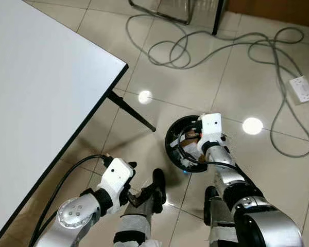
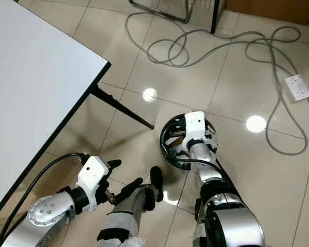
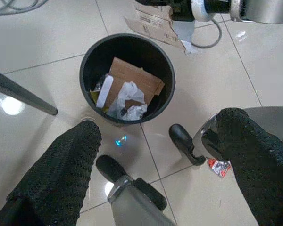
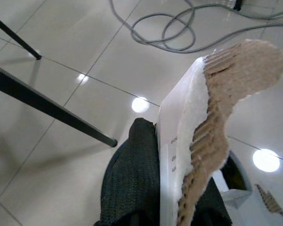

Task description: Picking trash to rubbish bin

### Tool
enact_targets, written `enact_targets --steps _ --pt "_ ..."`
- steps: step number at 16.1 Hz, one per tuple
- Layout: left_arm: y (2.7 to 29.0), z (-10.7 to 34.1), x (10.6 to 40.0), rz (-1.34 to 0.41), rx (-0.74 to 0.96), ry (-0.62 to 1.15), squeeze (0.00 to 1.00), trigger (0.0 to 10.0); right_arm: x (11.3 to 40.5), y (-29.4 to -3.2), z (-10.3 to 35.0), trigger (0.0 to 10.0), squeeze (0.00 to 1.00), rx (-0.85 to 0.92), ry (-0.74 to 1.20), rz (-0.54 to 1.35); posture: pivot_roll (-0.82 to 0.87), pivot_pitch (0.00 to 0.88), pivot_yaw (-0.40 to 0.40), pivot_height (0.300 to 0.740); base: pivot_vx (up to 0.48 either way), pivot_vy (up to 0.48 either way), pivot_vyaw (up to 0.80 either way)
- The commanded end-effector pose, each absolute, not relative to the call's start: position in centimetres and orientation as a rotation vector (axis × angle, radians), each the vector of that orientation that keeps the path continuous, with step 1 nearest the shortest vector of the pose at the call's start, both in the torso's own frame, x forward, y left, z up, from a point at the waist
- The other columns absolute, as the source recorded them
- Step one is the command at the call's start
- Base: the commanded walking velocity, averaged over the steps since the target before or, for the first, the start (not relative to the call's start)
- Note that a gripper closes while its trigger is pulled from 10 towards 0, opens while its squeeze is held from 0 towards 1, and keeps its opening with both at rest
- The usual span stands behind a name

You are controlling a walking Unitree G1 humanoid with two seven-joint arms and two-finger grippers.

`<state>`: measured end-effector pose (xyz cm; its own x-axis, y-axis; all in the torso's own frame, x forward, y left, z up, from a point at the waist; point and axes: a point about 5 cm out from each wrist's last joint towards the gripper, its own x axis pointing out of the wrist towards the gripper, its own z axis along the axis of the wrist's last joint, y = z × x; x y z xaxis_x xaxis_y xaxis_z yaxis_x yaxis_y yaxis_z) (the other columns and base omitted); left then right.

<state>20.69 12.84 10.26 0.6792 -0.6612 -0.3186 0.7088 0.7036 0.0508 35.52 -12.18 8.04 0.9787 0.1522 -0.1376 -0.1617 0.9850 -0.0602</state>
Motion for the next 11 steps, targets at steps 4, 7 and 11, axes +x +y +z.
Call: enact_targets --steps 4,7,11 --pt "13.75 9.82 19.65 -0.760 0.177 0.338 0.00 10.0 34.58 -10.99 6.45 10.0 0.96 -0.046 0.190 0.168 0.28 0.551 0.271 0.740 0.000 0.000 0.00" --pt "14.02 9.71 19.39 -0.757 0.181 0.353 0.00 10.0 34.36 -11.09 6.09 10.0 1.00 -0.050 0.198 0.165 0.28 0.559 0.274 0.740 0.000 0.000 0.00" --pt "14.06 9.70 19.33 -0.760 0.180 0.360 0.00 10.0 34.18 -11.30 5.82 10.0 1.00 -0.054 0.204 0.158 0.28 0.562 0.277 0.740 0.000 0.000 0.00"
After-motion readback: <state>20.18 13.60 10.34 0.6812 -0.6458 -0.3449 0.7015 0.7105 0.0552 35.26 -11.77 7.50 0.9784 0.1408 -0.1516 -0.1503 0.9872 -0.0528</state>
